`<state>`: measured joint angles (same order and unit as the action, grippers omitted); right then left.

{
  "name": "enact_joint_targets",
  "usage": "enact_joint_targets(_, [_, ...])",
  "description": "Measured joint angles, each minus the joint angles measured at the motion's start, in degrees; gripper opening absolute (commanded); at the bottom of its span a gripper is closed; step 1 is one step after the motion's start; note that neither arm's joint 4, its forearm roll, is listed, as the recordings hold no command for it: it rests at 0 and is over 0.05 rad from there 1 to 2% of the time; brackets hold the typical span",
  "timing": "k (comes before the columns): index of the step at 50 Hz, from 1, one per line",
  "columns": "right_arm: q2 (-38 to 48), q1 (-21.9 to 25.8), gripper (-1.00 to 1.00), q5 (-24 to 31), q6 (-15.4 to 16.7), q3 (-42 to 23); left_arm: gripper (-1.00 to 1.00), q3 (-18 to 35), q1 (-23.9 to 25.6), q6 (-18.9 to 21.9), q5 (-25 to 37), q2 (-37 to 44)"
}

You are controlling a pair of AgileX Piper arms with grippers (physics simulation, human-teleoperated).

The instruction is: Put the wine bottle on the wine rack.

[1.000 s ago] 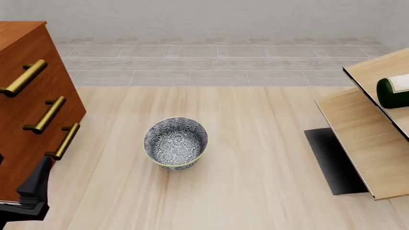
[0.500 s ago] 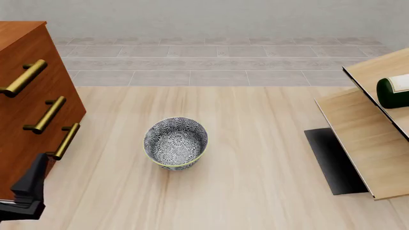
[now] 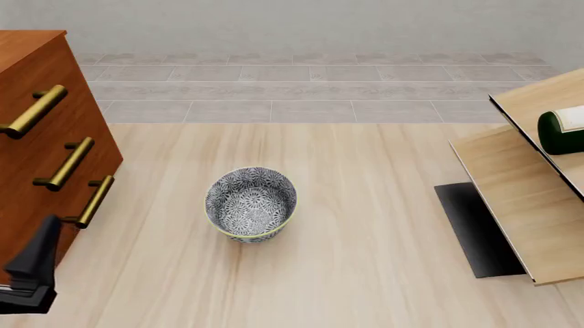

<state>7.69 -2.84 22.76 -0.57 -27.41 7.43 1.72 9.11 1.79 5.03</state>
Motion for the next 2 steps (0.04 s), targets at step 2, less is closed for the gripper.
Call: enact_joint_targets(2, [-0.5,0.17,1.0,0.37,0.15,0.24,1.0,0.3,-0.02,0.06,0.38,-0.19])
